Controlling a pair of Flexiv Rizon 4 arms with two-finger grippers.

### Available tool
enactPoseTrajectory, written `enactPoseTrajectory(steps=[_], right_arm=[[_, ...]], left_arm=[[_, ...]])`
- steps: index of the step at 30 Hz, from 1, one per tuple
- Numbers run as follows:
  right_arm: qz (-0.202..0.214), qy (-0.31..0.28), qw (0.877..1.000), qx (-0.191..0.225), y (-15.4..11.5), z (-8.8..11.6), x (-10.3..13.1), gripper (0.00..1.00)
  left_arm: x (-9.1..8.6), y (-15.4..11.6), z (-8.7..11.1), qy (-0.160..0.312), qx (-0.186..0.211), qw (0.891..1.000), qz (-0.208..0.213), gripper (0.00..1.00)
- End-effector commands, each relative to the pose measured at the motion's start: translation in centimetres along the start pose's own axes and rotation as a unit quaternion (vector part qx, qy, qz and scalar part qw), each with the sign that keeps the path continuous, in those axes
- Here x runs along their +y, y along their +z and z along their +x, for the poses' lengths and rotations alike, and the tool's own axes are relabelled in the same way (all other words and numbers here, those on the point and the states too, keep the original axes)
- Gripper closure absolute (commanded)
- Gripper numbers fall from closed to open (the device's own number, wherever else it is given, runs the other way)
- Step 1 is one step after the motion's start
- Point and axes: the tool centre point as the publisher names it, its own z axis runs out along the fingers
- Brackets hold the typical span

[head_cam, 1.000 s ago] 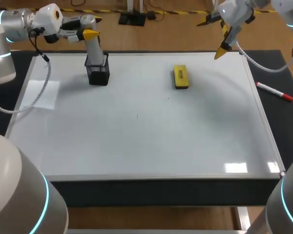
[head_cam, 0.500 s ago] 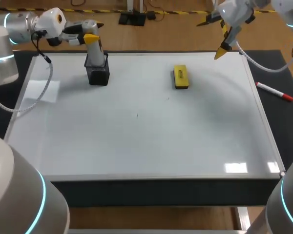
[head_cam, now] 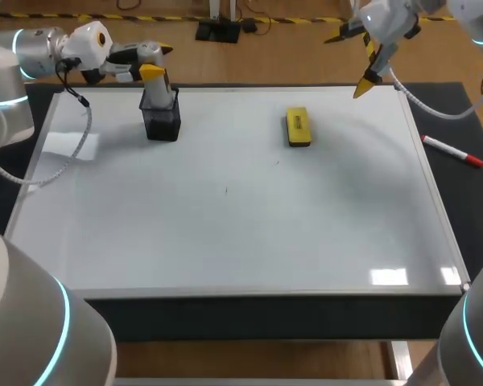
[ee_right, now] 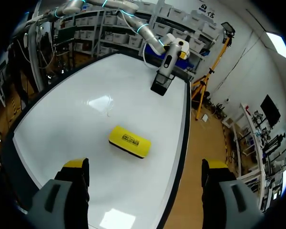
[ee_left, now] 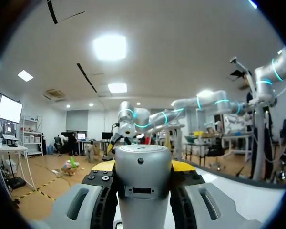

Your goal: Pick up the inspection probe, press it on each red-marked spot on the whiteboard one by one, put down the probe, pick up the eraser, and wipe off all the red marks.

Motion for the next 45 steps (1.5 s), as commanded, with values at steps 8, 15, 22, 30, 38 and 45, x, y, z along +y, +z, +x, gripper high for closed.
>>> enactPoseTrajectory(steps=[8, 15, 22, 30, 38, 45], right_arm=[[0.002, -0.001, 1.0, 0.002, -0.1, 0.0, 0.0, 0.0], [0.002, -0.001, 1.0, 0.002, -0.1, 0.0, 0.0, 0.0], [0.002, -0.001, 1.0, 0.002, -0.1, 0.0, 0.0, 0.0], [0.002, -0.001, 1.0, 0.002, -0.1, 0.0, 0.0, 0.0], [0.002, -0.001, 1.0, 0.002, -0.1, 0.0, 0.0, 0.0], [0.002, -0.001, 1.0, 0.002, -0.1, 0.0, 0.0, 0.0]], left_arm=[[1.7, -0.7, -0.9, -0.013, 0.021, 1.0, 0.004, 1.0], [2.4, -1.0, -1.0, -0.017, 0.019, 1.0, 0.007, 1.0], [2.9, -1.1, -1.2, -0.027, 0.015, 1.0, 0.003, 1.0], [3.2, -1.2, -1.4, -0.034, 0.011, 0.999, 0.001, 0.63], [3.2, -1.2, -1.3, -0.034, 0.007, 0.999, 0.0, 0.0], [2.5, -1.4, -0.9, -0.027, -0.013, 0.999, -0.027, 0.0]])
